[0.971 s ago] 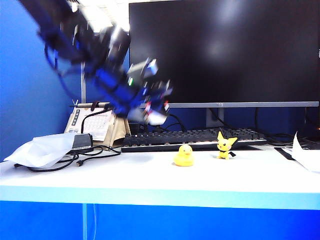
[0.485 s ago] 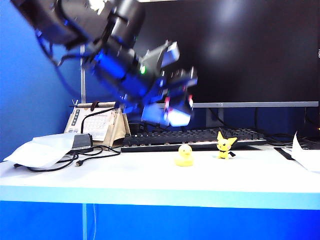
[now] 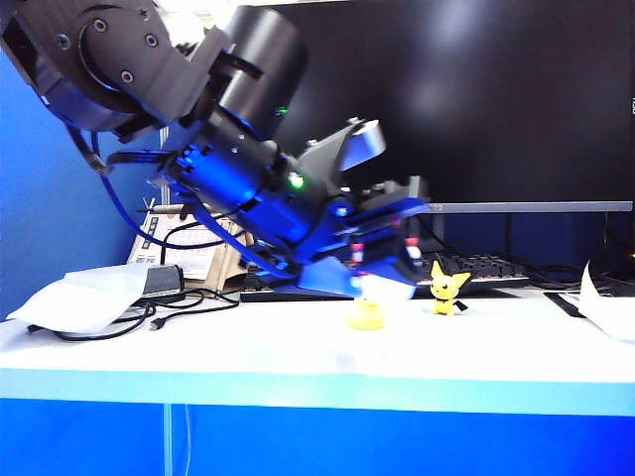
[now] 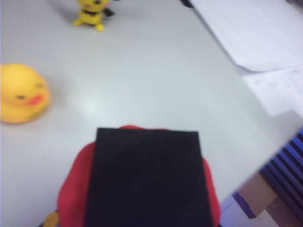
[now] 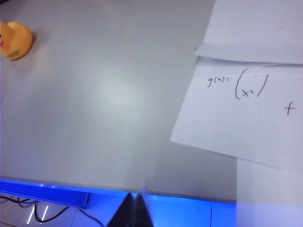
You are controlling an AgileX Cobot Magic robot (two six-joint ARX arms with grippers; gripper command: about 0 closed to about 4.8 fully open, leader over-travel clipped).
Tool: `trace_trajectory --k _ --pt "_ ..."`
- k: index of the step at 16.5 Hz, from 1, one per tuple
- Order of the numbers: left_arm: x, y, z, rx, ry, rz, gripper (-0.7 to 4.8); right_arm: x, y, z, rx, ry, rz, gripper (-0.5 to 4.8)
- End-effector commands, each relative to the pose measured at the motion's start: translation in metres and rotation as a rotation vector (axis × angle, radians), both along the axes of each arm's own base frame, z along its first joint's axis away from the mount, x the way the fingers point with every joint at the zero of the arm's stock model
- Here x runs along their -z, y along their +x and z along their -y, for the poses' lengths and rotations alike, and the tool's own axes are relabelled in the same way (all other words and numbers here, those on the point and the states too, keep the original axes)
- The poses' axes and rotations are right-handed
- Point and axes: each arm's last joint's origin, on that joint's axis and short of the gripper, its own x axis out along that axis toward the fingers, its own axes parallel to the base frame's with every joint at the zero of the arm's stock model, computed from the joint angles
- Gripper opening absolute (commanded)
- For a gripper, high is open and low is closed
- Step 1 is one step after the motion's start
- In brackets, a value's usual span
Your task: Pick up the doll with a different color than the other dolls and place it near you.
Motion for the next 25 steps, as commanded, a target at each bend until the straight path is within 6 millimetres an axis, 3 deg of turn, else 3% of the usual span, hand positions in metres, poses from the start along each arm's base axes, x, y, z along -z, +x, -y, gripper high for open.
trace_trajectory --k 1,5,23,24,25 --pt "0.003 -0.005 0.006 0.017 -0.022 0.028 -0.06 -0.002 0.001 0.000 -0.002 -0.003 0.017 -0.05" --pt "0.029 0.000 0.005 0.004 0.026 -0.016 -0.06 -0.002 0.001 0.000 -0.001 -0.004 0.017 -0.05" --pt "0.048 0.016 -0.007 -0.054 0.067 -0.004 -0.05 -0.002 0.001 0.000 -0.001 -0.004 0.017 -0.05" --pt "0.052 0.018 -0.009 -0.061 0.083 -0.022 0.33 -0.002 0.001 0.000 -0.002 -0.004 0.017 -0.05" --pt "0.057 0.018 -0.011 -0.069 0.096 -0.051 1.72 -0.002 0.001 0.000 -0.001 -0.004 0.017 -0.05"
